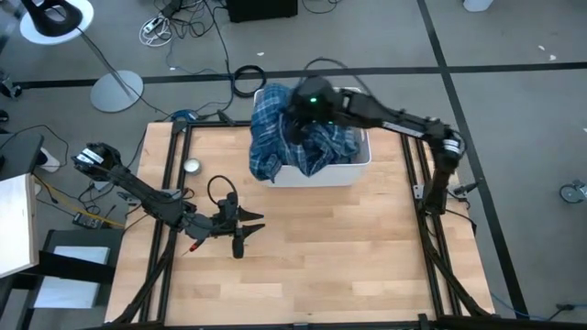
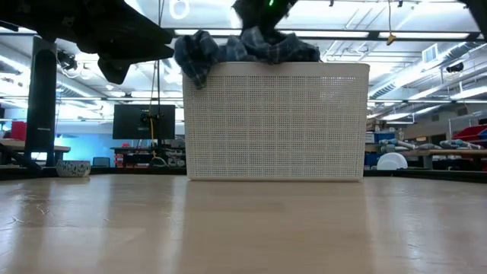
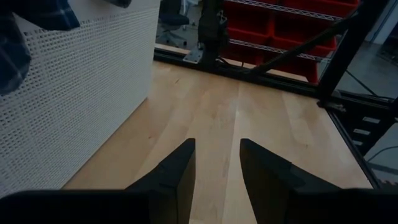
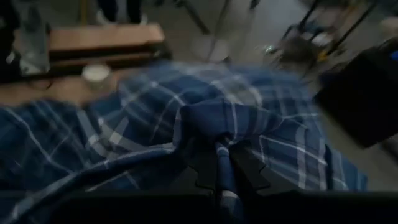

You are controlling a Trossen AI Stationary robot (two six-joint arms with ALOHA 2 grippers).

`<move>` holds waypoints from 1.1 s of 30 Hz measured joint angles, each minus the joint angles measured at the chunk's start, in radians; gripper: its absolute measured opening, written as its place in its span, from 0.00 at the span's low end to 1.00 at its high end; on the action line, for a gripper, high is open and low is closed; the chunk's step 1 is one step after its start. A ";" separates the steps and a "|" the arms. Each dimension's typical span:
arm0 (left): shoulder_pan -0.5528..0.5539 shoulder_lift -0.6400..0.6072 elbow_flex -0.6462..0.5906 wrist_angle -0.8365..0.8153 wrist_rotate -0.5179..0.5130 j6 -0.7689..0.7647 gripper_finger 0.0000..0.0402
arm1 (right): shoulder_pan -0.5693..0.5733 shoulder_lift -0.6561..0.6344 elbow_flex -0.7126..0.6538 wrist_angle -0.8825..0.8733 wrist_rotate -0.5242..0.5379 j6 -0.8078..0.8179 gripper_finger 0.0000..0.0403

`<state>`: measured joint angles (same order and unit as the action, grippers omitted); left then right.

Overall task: Sort clothes
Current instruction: Put the blue striped polo into the white laundry organizer

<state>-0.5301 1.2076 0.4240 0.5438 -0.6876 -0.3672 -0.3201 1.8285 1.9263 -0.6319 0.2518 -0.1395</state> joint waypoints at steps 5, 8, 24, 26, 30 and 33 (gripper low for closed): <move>0.000 0.000 0.000 0.000 0.000 -0.002 0.33 | -0.039 0.106 0.000 0.000 -0.114 0.066 0.02; 0.000 0.000 0.000 -0.002 0.003 -0.004 0.33 | -0.060 0.170 0.000 -0.019 -0.124 0.107 0.02; 0.000 0.000 0.000 -0.039 0.011 -0.038 0.33 | -0.129 0.341 0.002 -0.104 -0.275 0.267 0.21; 0.000 0.000 0.000 -0.040 0.011 -0.039 0.33 | -0.132 0.326 0.000 -0.112 -0.275 0.267 0.24; 0.000 0.000 0.000 -0.041 0.011 -0.054 0.33 | -0.142 0.254 -0.002 -0.122 -0.274 0.262 0.28; 0.000 0.000 0.000 -0.041 0.011 -0.054 0.33 | -0.148 0.180 -0.002 -0.129 -0.272 0.255 0.29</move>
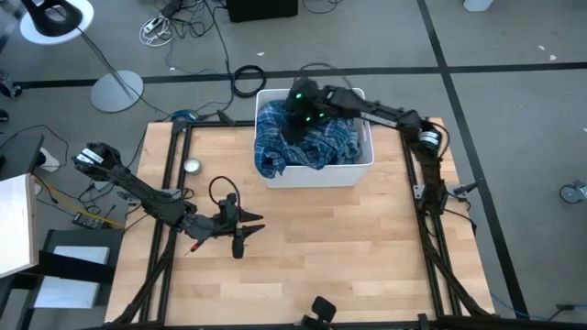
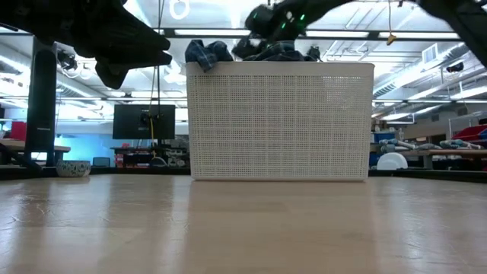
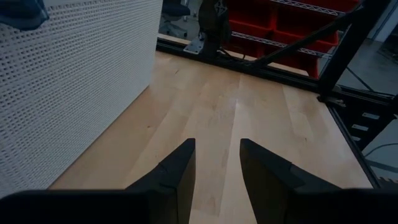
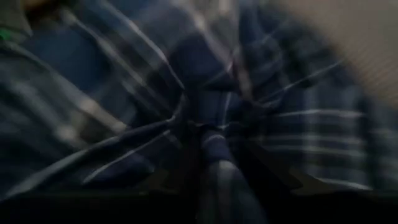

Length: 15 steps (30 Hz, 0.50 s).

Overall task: Sort clothes
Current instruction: Put the blue striped polo into the white laundry organizer

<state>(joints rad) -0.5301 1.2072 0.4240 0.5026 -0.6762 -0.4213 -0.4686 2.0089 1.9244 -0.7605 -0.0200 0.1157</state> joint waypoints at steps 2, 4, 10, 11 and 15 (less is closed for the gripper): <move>0.000 0.000 0.000 0.000 0.000 0.000 0.33 | -0.002 -0.051 0.000 -0.001 0.001 -0.012 0.29; 0.000 0.000 0.000 0.000 0.000 0.000 0.33 | -0.002 -0.103 0.000 -0.001 0.015 -0.013 0.29; 0.000 0.000 0.000 0.000 0.000 -0.002 0.33 | 0.003 -0.231 0.000 -0.035 0.022 0.111 0.29; 0.000 0.000 0.000 0.001 0.000 -0.002 0.33 | 0.006 -0.248 0.000 -0.046 0.010 0.141 0.29; 0.000 0.000 0.000 0.001 0.000 -0.003 0.33 | 0.028 -0.300 0.002 -0.156 -0.089 0.212 0.28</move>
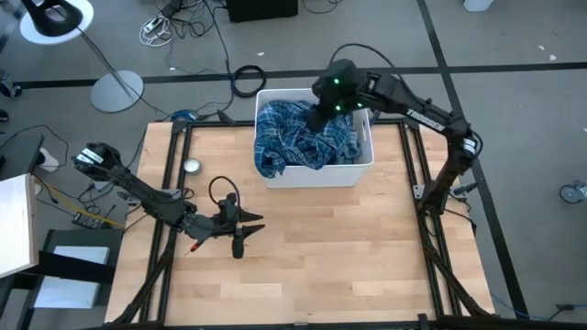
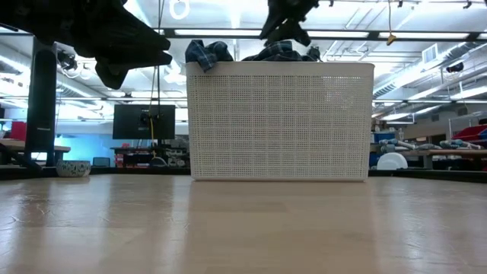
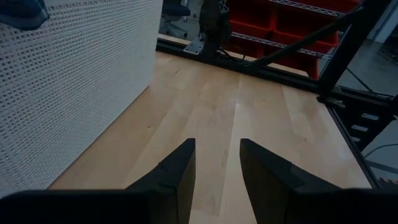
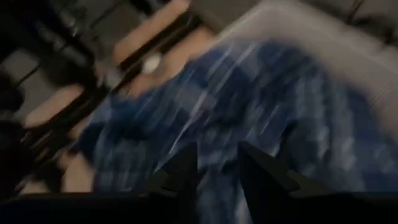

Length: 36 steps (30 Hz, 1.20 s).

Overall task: Sort clothes
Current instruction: Put the blue striped polo into the white laundry organizer

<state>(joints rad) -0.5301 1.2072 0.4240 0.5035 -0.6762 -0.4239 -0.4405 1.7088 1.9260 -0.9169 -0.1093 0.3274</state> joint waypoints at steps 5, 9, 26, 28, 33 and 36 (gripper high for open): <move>0.000 0.000 0.000 0.000 0.000 0.000 0.33 | 0.031 0.014 -0.004 -0.180 -0.018 0.023 0.28; 0.000 0.000 0.000 0.002 0.000 -0.001 0.33 | 0.032 0.058 -0.076 -0.199 -0.001 0.066 0.25; 0.000 0.000 0.000 0.001 0.000 -0.009 0.33 | -0.040 0.344 -0.217 -0.171 0.129 0.116 0.02; 0.000 0.000 0.000 -0.001 0.000 -0.010 0.33 | -0.041 0.329 -0.204 -0.196 0.129 0.115 0.03; 0.000 0.000 0.000 0.000 0.000 -0.010 0.33 | -0.040 0.215 -0.139 -0.266 0.150 0.124 0.03; 0.000 0.000 0.000 0.005 0.000 -0.009 0.33 | -0.034 0.136 -0.108 -0.265 0.182 0.147 0.01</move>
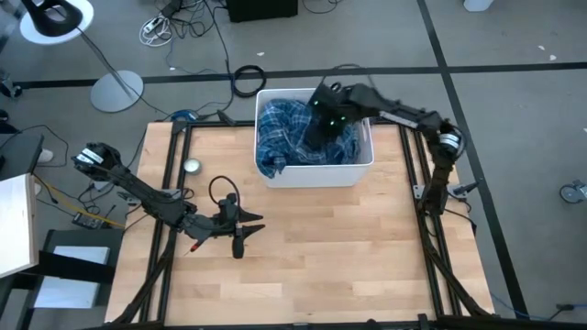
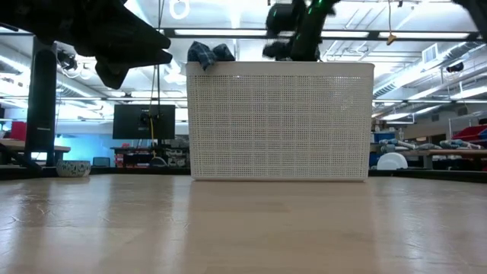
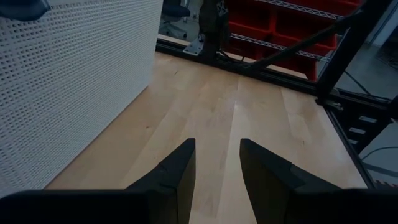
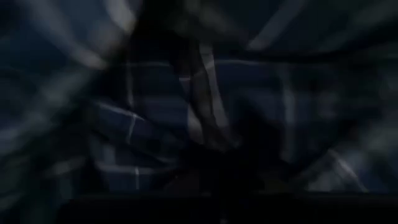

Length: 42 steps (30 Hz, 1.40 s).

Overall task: Sort clothes
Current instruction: Put the blue striped polo into the white laundry organizer

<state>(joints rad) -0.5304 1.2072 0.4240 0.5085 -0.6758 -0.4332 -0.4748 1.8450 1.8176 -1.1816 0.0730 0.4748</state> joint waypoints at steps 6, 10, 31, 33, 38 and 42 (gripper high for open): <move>0.000 0.000 0.000 0.015 0.000 0.000 0.33 | 0.013 -0.129 0.027 0.074 0.059 0.029 0.01; 0.000 0.000 0.000 0.015 0.000 0.001 0.33 | 0.061 -0.157 0.027 0.211 0.059 -0.035 0.01; 0.000 0.000 0.001 0.016 0.000 0.005 0.33 | 0.130 0.183 0.023 0.519 -0.205 -0.193 0.00; 0.000 0.000 0.001 0.014 0.001 0.005 0.33 | 0.111 0.221 0.024 0.504 -0.197 -0.154 0.00; 0.000 0.000 0.001 0.011 0.011 0.005 0.33 | 0.063 0.288 0.026 0.416 -0.123 -0.076 0.00; 0.000 0.000 0.001 0.006 0.010 0.005 0.33 | 0.042 0.293 0.026 0.353 -0.109 -0.053 0.01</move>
<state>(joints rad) -0.5304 1.2076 0.4248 0.5144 -0.6659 -0.4278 -0.4332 2.1383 1.8434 -0.8282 -0.0361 0.4214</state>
